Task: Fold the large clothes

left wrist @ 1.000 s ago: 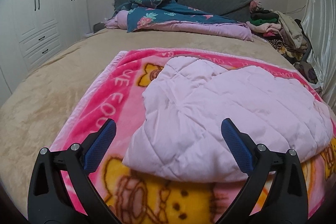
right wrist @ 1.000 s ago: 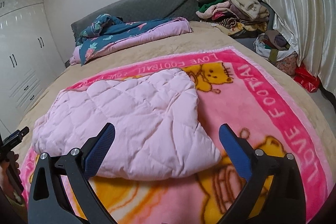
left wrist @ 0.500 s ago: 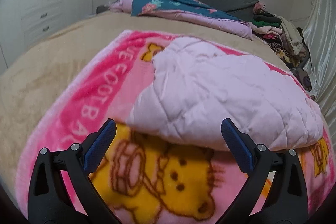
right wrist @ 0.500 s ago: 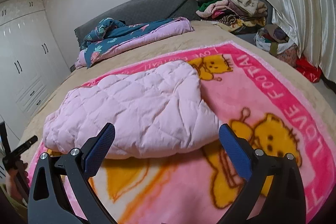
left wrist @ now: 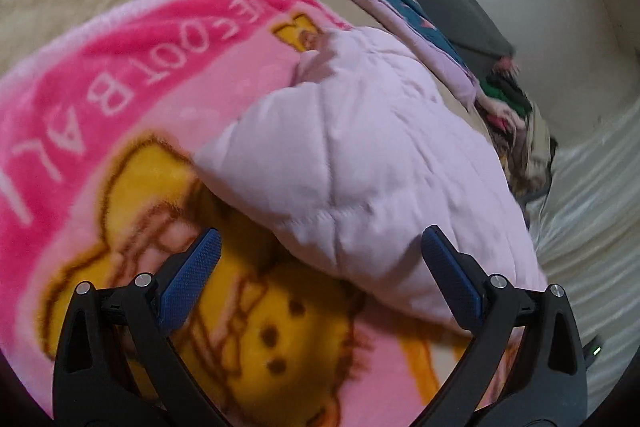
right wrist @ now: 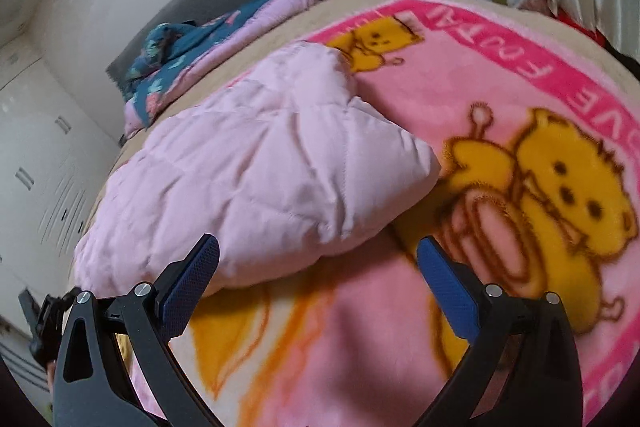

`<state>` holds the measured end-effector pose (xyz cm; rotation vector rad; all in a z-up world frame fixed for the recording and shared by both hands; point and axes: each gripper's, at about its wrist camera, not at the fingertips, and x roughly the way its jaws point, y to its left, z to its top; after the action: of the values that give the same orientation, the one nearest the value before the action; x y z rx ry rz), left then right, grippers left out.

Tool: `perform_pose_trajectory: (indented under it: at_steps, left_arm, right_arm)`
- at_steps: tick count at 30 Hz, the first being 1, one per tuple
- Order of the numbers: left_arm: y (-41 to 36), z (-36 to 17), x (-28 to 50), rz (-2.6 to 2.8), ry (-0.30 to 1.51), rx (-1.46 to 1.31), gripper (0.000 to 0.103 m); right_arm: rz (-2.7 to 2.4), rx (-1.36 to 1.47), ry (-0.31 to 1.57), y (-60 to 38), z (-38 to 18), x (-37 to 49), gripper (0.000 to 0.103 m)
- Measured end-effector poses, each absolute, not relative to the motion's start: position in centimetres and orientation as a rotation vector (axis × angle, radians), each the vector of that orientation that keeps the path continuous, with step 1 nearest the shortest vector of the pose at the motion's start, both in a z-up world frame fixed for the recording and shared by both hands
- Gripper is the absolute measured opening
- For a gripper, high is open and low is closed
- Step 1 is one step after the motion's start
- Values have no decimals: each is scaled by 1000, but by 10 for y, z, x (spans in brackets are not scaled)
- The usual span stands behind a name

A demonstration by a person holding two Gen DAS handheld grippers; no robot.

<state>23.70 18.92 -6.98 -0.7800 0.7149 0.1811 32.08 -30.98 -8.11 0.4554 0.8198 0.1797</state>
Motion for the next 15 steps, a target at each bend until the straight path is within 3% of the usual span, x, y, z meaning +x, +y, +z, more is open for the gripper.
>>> perform_pose_trajectory:
  at_steps: [15]
  left_arm:
    - [199, -90, 274, 203, 684, -914, 95]
  right_arm:
    - [197, 605, 888, -320, -113, 382, 99]
